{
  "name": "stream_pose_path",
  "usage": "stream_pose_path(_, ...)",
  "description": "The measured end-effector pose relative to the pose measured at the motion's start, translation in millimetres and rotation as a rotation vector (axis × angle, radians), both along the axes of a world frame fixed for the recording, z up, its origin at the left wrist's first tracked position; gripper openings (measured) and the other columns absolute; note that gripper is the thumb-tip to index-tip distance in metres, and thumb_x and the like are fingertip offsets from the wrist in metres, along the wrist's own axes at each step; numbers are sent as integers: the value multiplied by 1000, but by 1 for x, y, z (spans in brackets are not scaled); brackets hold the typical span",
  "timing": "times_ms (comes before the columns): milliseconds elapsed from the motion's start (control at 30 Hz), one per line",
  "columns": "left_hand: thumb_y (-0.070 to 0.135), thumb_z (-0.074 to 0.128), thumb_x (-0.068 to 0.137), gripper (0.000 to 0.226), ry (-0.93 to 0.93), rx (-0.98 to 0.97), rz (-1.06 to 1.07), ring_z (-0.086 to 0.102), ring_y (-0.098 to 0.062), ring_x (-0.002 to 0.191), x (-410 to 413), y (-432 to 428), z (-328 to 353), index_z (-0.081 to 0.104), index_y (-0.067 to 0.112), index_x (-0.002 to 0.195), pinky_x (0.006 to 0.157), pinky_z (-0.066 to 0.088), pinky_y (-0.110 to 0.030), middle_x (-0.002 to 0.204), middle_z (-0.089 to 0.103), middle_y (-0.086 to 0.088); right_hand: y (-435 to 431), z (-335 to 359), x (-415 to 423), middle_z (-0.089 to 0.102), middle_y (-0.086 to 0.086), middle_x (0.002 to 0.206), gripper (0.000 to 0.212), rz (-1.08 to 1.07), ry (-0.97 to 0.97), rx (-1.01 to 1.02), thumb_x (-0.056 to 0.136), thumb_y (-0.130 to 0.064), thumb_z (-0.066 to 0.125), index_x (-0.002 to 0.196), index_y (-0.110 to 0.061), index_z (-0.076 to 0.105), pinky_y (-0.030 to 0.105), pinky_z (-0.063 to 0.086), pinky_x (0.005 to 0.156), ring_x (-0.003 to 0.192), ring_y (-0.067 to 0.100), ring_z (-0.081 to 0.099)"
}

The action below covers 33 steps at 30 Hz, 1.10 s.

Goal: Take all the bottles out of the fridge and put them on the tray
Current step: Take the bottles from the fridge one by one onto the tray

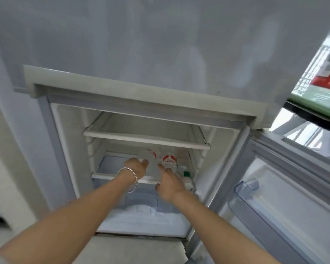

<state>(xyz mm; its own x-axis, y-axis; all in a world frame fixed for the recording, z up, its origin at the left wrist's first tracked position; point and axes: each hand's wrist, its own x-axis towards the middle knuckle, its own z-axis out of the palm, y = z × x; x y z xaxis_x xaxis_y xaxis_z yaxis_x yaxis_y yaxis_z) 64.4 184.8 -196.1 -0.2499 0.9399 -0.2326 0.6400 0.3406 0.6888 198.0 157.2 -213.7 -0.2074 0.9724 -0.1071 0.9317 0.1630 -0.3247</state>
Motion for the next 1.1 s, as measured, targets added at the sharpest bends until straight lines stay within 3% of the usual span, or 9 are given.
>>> stream_pose_path(100, 42, 36, 96, 49, 240, 79, -51, 62, -34, 102, -18, -26, 32, 65, 3, 103, 75, 42, -29, 109, 67, -21, -11, 17, -12, 33, 11, 150, 86, 50, 44, -14, 88, -17, 61, 154, -28, 7, 37, 45, 96, 127, 33, 47)
stream_pose_path(333, 53, 44, 84, 46, 528, 280, -69, 63, -35, 81, -33, -97, 115, 53, 10, 70, 65, 43, -29, 87, 68, -18, -27, 88, -36, 39, 9, 147, 111, 197, 174, -150, 70, -24, 83, 153, -22, 8, 41, 41, 107, 131, 30, 46)
stream_pose_path(433, 57, 46, 75, 49, 611, 366, -91, 56, -31, 68, -31, -121, 155, 51, 12, 58, 60, 42, -28, 70, 58, -11, -44, 131, -35, 43, 3, 144, 100, 292, 143, -296, 69, -23, 85, 148, -17, 24, 40, 44, 105, 129, 25, 47)
stream_pose_path(600, 57, 50, 71, 50, 643, 549, -97, 57, -29, 64, -15, -158, 227, 55, 9, 54, 52, 39, -26, 55, 54, -5, -77, 204, -13, 53, -1, 140, 81, 416, 286, -549, 73, -19, 82, 142, -15, 40, 38, 39, 111, 130, 18, 47)
stream_pose_path(767, 65, 51, 71, 60, 552, 808, 37, 55, -28, 59, 22, -182, 300, 52, 9, 50, 49, 33, -26, 49, 51, -2, -114, 286, 34, 67, 1, 120, 32, 491, 424, -443, 83, -12, 71, 112, -19, 59, 35, 41, 109, 111, 14, 58)
stream_pose_path(833, 67, 52, 75, 65, 461, 987, 76, 46, -23, 50, 48, -189, 325, 47, 8, 47, 48, 30, -27, 45, 45, -2, -126, 318, 61, 66, 8, 122, 28, 490, 484, -340, 84, -8, 69, 109, -16, 60, 35, 44, 105, 108, 19, 60)
stream_pose_path(967, 60, 49, 82, 57, 27, 1279, -11, 34, -15, 45, 108, -197, 370, 35, 17, 48, 48, 26, -29, 46, 37, 2, -142, 363, 130, 70, 12, 111, 24, 420, 643, -123, 83, -11, 70, 106, -9, 65, 32, 51, 96, 103, 26, 65)
stream_pose_path(1033, 52, 46, 86, 46, -253, 1297, -118, 36, -10, 48, 136, -194, 384, 35, 22, 54, 51, 30, -27, 51, 38, 7, -146, 378, 165, 71, 8, 101, 24, 374, 808, -30, 78, -21, 72, 100, -13, 71, 31, 51, 90, 92, 22, 65)
stream_pose_path(1100, 51, 39, 84, 37, -388, 1217, -245, 39, -13, 52, 165, -187, 387, 40, 23, 60, 56, 34, -30, 55, 42, 7, -149, 387, 198, 68, 3, 99, 27, 314, 993, 62, 77, -28, 73, 102, -16, 71, 31, 50, 88, 91, 18, 62)
